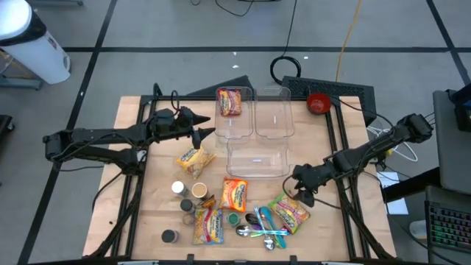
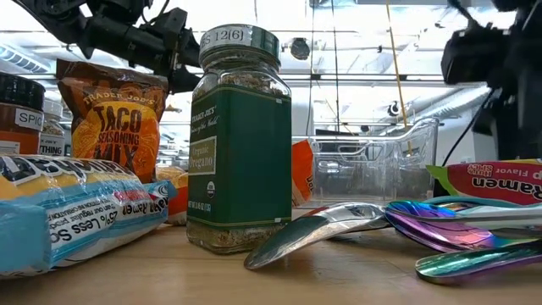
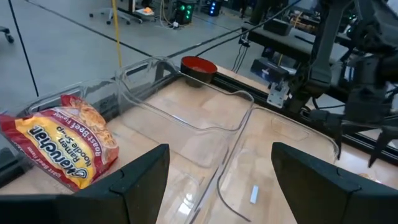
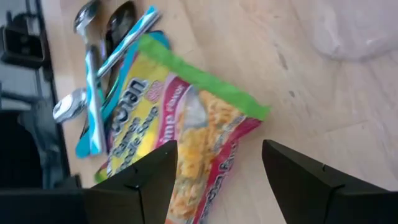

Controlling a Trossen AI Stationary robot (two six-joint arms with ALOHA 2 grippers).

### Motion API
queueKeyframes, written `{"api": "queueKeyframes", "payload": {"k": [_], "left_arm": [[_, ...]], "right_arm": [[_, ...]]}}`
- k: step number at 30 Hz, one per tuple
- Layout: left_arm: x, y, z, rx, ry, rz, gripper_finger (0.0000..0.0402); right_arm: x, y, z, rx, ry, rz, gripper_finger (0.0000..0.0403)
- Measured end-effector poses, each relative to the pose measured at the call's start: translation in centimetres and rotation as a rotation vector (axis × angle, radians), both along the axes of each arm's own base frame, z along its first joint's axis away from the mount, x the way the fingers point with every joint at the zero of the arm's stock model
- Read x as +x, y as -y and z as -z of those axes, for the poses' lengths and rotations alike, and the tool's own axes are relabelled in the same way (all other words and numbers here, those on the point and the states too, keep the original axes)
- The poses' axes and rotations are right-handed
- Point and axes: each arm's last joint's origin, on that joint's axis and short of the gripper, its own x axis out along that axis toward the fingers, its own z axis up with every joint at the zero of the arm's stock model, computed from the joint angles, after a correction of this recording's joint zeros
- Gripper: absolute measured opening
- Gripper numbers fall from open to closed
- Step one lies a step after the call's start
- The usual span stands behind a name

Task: Pick & Place Food Item
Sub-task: Put the green noodle pack into the left transparent bin

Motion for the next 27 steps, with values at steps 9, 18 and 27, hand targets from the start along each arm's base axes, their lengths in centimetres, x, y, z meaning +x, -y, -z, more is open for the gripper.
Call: {"api": "queueKeyframes", "payload": {"k": [9,18,27], "left_arm": [[0.0,0.0,0.0,0.004,-0.001,-0.001,0.0285],[0.0,0.0,0.0,0.004,-0.001,-0.001,0.0285],[0.0,0.0,-0.1,0.006,0.006,-0.001,0.0285]], "right_arm": [[-0.5,0.7,3.4,0.093,0.103,0.074,0.0222],[-1.4,1.1,5.3,0.103,0.157,0.083,0.021],[-1.4,1.2,5.4,0.095,0.157,0.096,0.0188]]}}
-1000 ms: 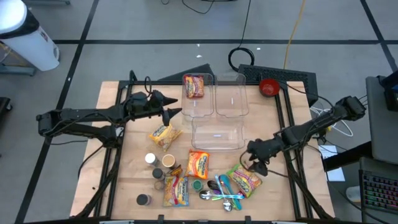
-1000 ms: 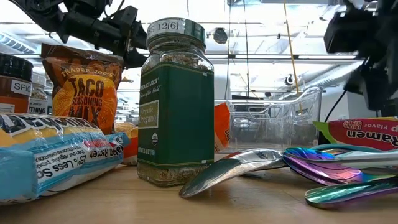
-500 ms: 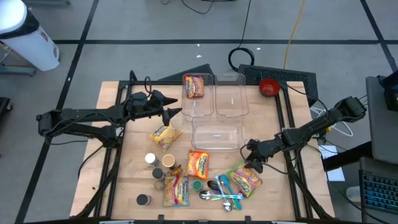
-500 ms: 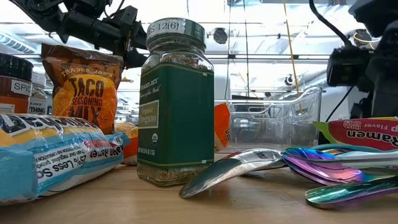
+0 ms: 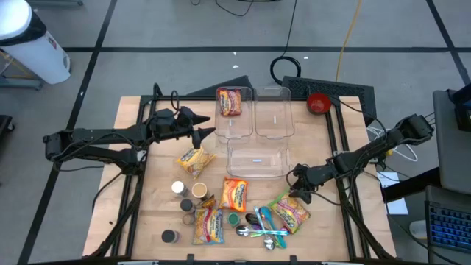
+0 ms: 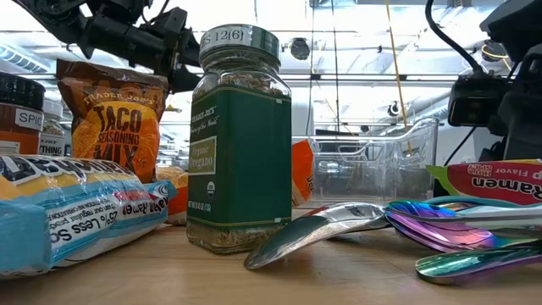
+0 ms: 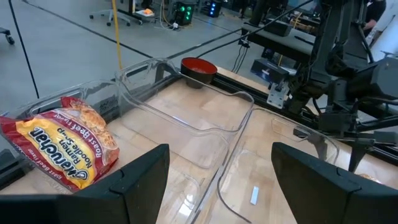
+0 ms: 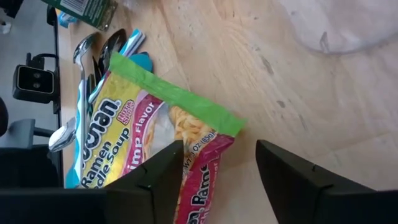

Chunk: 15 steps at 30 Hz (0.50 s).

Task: Pick & Place Food Item
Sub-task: Put the green noodle pack into the left transparent bin

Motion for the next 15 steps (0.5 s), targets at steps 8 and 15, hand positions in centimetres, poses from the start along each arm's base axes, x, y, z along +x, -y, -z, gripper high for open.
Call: {"api": "queueKeyframes", "payload": {"k": [8,15], "left_arm": [[0.04,-0.01,-0.19,0.006,0.019,0.0,0.0285],[0.07,-0.03,-0.43,0.014,0.041,0.0,0.0285]], "right_arm": [[0.09,-0.05,0.66,-0.002,-0.048,0.008,0.0102],[0.29,-0.21,0.7,-0.007,-0.027,-0.04,0.0022]]}}
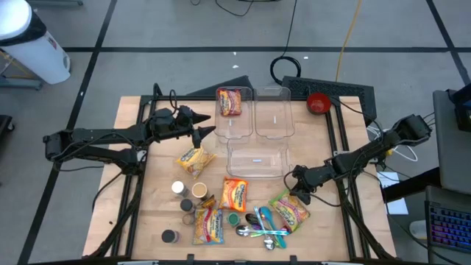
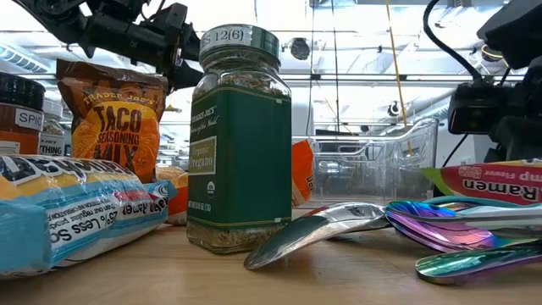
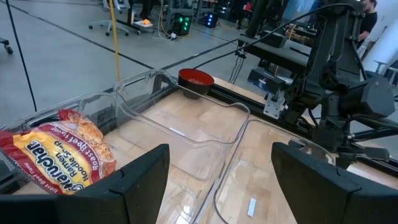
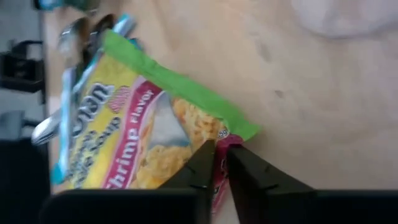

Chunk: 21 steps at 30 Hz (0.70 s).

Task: Pick & Place Food Item
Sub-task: Put the green noodle pack into the left transparent bin

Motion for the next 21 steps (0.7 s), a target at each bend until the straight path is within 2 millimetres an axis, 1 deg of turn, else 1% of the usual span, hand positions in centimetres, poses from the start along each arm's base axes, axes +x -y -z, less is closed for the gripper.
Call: {"api": "queueKeyframes", "payload": {"k": [2,10,14,21], "left_arm": [[0.0,0.0,0.0,0.0,0.0,0.0,0.0285],[0.0,0.0,0.0,0.0,0.0,0.001,0.0285],[0.0,0.0,0.0,0.0,-0.001,0.0,0.0285],[0.0,0.0,0.0,-0.001,-0.002,0.0,0.0285]], "right_arm": [[0.1,-0.1,-0.3,0.008,0.037,-0.036,0.0006],[0.1,-0.1,-2.5,0.034,0.219,-0.069,0.0002],[-0.3,0.0,-4.1,0.052,0.332,-0.08,0.0001],[-1.1,0.3,-7.3,0.079,0.611,-0.119,0.0001]]}}
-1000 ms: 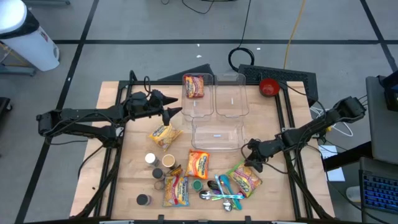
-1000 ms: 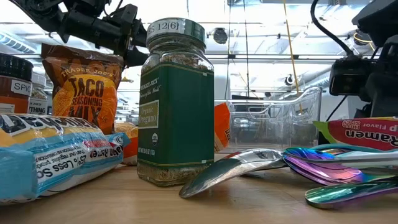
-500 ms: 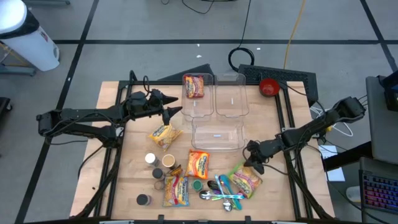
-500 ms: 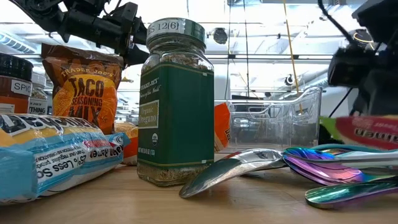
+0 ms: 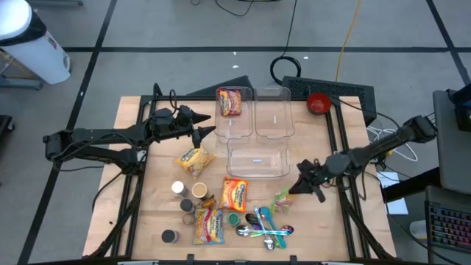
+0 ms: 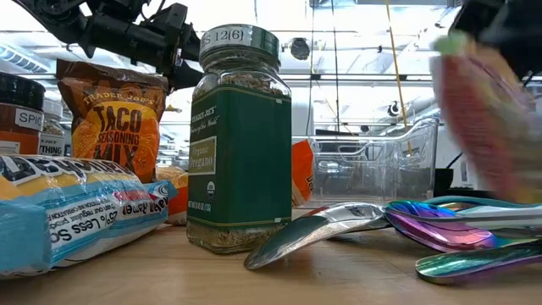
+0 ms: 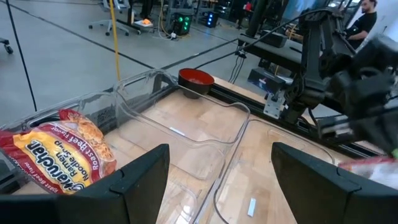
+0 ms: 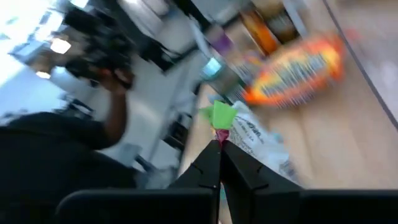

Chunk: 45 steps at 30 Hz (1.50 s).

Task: Pick & Place Food Item
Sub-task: Put the green noodle pack into the left transparent bin

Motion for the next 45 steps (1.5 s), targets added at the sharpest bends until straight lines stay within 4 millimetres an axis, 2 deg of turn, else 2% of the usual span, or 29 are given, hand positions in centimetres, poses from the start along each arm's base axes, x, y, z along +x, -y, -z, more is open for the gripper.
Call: {"api": "queueKeyframes", "payload": {"k": [8,13,20,28,35,45], "left_arm": [[0.1,0.0,-0.6,0.019,0.061,0.0,0.0285],[0.1,0.0,-1.0,0.032,0.098,-0.001,0.0285],[0.1,0.0,-1.7,0.055,0.167,-0.002,0.0285],[0.6,0.2,-2.8,0.1,0.308,-0.031,0.0285],[3.2,1.4,-2.5,0.167,0.356,0.039,0.0285],[10.0,3.0,-2.2,0.228,0.286,0.161,0.0285]], "right_arm": [[-0.7,0.1,-3.1,-0.012,0.349,-0.064,0.0],[-0.6,0.6,-4.2,-0.114,0.525,-0.017,0.0],[0.3,2.7,-4.3,-0.318,0.582,0.242,0.0],[1.3,5.4,-4.2,-0.439,0.604,0.423,0.0],[2.1,6.7,-4.4,-0.488,0.659,0.517,0.0],[3.3,7.1,-3.6,-0.493,0.668,0.541,0.0]]}}
